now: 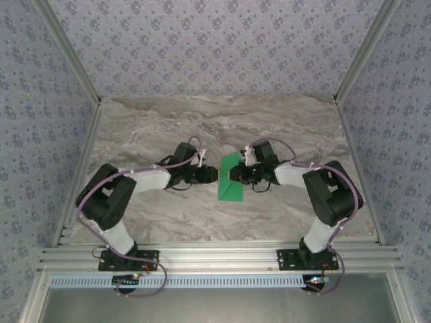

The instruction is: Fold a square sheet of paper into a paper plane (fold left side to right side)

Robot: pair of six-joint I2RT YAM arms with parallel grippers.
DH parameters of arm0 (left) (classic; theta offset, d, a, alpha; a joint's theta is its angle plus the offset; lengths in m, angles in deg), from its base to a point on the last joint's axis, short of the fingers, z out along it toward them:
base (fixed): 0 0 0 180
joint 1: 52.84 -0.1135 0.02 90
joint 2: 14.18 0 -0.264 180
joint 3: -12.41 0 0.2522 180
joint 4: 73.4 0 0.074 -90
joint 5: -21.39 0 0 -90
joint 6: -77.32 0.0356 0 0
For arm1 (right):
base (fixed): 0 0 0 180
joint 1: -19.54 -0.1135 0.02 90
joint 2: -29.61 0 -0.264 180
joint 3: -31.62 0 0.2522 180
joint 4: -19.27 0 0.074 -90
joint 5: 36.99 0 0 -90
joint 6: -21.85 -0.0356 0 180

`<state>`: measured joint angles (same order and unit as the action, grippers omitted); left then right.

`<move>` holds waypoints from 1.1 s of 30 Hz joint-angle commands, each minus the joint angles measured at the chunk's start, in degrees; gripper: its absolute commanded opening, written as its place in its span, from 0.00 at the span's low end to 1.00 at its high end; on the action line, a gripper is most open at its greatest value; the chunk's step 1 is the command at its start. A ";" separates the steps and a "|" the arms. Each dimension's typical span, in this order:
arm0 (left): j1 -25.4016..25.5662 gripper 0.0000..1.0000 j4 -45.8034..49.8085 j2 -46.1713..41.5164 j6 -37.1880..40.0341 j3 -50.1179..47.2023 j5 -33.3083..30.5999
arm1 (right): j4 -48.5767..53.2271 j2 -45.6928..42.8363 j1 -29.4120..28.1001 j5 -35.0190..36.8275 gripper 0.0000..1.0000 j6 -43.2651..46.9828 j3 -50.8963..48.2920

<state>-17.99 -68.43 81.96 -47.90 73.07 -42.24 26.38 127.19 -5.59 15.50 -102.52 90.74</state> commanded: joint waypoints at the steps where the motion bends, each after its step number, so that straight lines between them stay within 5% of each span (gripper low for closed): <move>1: -1.81 0.49 -1.66 -7.95 -0.88 -2.88 0.71 | -0.08 -5.37 1.32 -2.35 0.10 2.43 0.27; 9: -4.28 0.81 -8.26 -30.02 -9.25 -10.62 2.46 | -3.59 -21.64 5.03 -11.89 0.10 1.55 -0.21; 15: -2.93 0.85 -19.45 -37.82 -15.84 -11.51 7.16 | -4.01 -27.82 2.23 -15.87 0.12 -1.22 5.14; 22: 1.94 0.85 -20.22 -39.19 -14.50 -9.27 6.63 | -5.10 -29.20 -4.18 -16.27 0.13 -4.24 9.72; 27: 2.76 0.78 -23.30 -39.34 -15.86 -9.75 6.77 | -6.05 -29.47 -6.41 -15.43 0.14 -5.76 10.78; 33: 3.04 0.44 -24.50 -41.25 -16.52 -10.42 4.64 | -7.70 -29.90 -6.53 -14.00 0.17 -7.64 9.70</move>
<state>-15.45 -89.59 42.75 -64.75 61.79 -36.80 21.06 98.86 -11.90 1.11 -108.38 99.64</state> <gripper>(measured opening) 0.462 0.170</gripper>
